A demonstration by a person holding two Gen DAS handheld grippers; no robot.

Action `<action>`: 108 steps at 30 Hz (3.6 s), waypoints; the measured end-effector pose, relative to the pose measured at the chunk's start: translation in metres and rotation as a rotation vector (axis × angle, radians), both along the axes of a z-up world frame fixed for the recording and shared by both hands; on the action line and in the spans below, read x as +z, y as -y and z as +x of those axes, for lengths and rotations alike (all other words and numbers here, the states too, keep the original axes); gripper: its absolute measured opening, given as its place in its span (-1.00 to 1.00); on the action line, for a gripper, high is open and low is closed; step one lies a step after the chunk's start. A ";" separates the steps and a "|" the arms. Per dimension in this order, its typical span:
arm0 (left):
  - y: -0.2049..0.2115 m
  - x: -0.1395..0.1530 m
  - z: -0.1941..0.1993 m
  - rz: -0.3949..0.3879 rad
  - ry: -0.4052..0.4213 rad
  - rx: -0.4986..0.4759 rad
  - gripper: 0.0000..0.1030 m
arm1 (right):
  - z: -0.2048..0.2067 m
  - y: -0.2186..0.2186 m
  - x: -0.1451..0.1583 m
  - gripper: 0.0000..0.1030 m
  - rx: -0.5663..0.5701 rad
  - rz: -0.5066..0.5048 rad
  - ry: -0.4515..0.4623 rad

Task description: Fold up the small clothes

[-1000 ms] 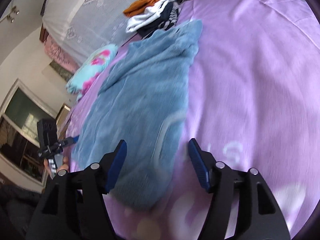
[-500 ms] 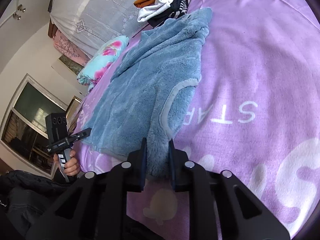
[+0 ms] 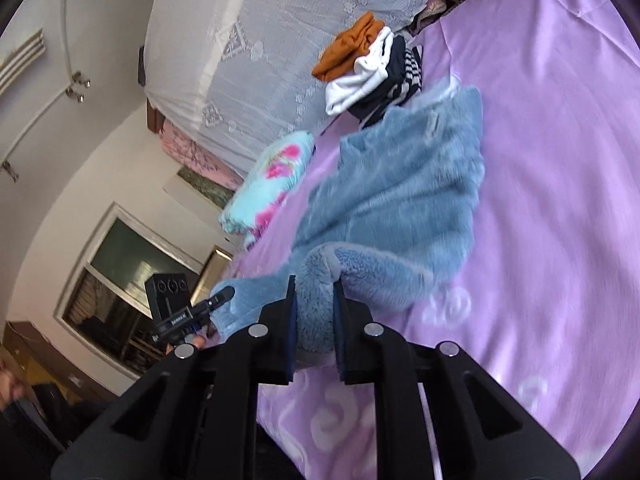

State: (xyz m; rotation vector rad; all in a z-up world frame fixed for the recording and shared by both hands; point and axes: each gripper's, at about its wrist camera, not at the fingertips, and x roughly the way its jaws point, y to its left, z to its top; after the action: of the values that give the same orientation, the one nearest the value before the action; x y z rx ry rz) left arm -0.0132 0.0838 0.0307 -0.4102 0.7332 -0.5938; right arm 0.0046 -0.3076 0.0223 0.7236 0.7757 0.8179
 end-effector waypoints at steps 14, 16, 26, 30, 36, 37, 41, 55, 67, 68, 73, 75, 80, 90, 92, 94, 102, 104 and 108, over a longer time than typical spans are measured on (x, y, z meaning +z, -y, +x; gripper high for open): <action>-0.024 0.029 0.203 0.001 -0.045 0.217 -0.72 | 0.215 -0.010 -0.024 -0.72 -0.202 0.003 -0.158; -0.028 0.010 0.237 -0.021 -0.101 0.243 -0.72 | 0.225 -0.010 -0.038 -0.71 -0.218 0.000 -0.183; -0.058 -0.044 0.266 -0.246 -0.204 0.245 0.00 | 0.199 0.035 -0.025 0.01 -0.225 0.217 -0.120; -0.065 -0.007 0.235 -0.136 -0.055 0.354 0.66 | 0.174 0.008 0.007 0.01 -0.249 -0.086 0.024; -0.027 0.006 0.219 -0.070 -0.012 0.201 0.66 | 0.150 -0.058 0.020 0.00 -0.161 -0.351 0.175; -0.013 0.005 0.220 -0.029 -0.009 0.173 0.66 | 0.145 -0.072 0.022 0.00 -0.124 -0.391 0.208; 0.037 -0.004 0.234 0.172 0.000 0.139 0.69 | 0.160 -0.113 0.000 -0.03 -0.083 -0.641 0.204; -0.028 -0.012 0.261 0.127 -0.148 0.407 0.70 | 0.165 -0.115 0.027 -0.73 -0.097 -0.529 0.178; 0.048 -0.047 0.334 0.395 -0.228 0.290 0.88 | 0.254 -0.112 -0.042 -1.00 -0.113 -0.351 -0.158; 0.040 -0.046 0.337 0.340 -0.229 0.298 0.88 | 0.252 -0.107 -0.039 -1.00 -0.132 -0.352 -0.149; 0.008 -0.032 0.323 0.175 -0.192 0.348 0.86 | 0.232 -0.081 -0.020 -0.92 -0.274 -0.398 -0.098; -0.003 -0.018 0.309 0.184 -0.154 0.396 0.86 | 0.222 -0.081 -0.008 -0.81 -0.295 -0.433 -0.038; 0.000 -0.004 0.276 0.217 -0.097 0.331 0.86 | 0.184 -0.088 0.004 -0.79 -0.213 -0.444 0.045; 0.019 -0.037 0.239 0.436 -0.105 0.358 0.90 | 0.129 -0.044 -0.017 -0.68 -0.255 -0.462 0.058; 0.005 -0.032 0.224 0.439 -0.105 0.453 0.91 | 0.106 -0.035 -0.008 -0.63 -0.323 -0.463 0.113; -0.006 -0.026 0.204 0.383 -0.077 0.471 0.91 | 0.089 -0.038 0.003 -0.58 -0.329 -0.471 0.187; 0.050 -0.031 0.154 0.511 0.015 0.392 0.96 | 0.079 -0.119 -0.032 -0.12 -0.155 -0.796 0.182; 0.057 -0.050 0.164 0.598 -0.049 0.400 0.96 | 0.077 -0.122 -0.030 -0.11 -0.157 -0.814 0.193; 0.045 -0.054 0.164 0.534 -0.100 0.417 0.96 | 0.065 -0.115 -0.023 -0.09 -0.201 -0.784 0.226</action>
State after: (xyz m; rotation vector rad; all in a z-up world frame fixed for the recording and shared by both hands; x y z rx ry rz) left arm 0.1507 0.0388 -0.0233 -0.0874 0.8396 0.0246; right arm 0.0697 -0.1930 -0.0008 0.0028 0.7265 0.3487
